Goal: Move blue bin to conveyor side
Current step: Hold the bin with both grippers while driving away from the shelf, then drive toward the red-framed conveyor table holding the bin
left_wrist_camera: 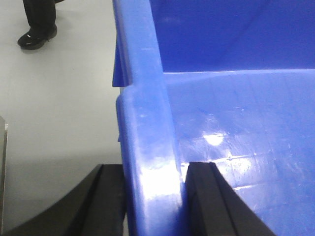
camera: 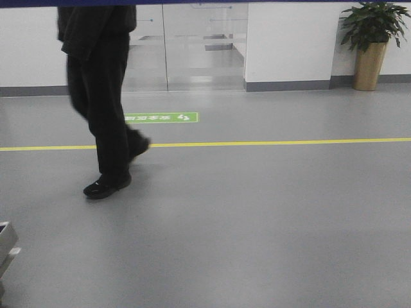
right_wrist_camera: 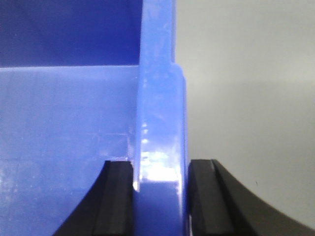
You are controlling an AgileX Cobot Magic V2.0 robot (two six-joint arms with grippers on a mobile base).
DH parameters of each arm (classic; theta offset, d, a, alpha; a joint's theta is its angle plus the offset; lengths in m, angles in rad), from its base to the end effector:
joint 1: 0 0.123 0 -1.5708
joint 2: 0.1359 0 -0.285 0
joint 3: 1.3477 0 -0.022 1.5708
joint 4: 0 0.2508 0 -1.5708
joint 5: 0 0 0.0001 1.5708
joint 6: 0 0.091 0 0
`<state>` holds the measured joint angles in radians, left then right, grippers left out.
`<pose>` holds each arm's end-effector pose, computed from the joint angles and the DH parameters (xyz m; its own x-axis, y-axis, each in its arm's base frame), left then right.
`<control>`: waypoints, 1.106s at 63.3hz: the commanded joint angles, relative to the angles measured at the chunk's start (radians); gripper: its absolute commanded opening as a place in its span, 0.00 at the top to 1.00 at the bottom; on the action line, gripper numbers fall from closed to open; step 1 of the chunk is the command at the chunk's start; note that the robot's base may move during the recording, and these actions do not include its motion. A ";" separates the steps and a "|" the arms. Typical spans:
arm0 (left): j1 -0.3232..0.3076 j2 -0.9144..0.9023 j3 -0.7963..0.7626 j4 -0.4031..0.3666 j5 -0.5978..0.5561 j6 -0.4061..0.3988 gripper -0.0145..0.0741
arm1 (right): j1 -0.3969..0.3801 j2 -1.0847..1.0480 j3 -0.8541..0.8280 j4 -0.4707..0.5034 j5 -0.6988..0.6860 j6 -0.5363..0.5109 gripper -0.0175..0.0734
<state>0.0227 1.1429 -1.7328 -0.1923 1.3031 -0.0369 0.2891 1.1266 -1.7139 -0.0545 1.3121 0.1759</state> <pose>0.1727 -0.0129 0.5181 -0.5909 -0.1002 -0.8005 0.0757 0.9810 -0.1786 0.1630 0.0435 0.5142 -0.6022 -0.0111 -0.7983 -0.1490 0.9839 0.0987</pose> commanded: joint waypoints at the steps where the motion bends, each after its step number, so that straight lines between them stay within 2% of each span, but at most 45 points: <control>1: 0.001 -0.021 -0.015 0.014 -0.082 0.025 0.86 | -0.005 -0.020 -0.014 -0.066 -0.091 -0.004 0.89; 70: 0.001 -0.021 -0.015 0.016 -0.082 0.025 0.86 | -0.005 -0.020 -0.014 -0.066 -0.091 -0.004 0.89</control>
<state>0.0227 1.1429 -1.7319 -0.1882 1.3031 -0.0353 0.2908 1.1266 -1.7139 -0.0512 1.3121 0.1759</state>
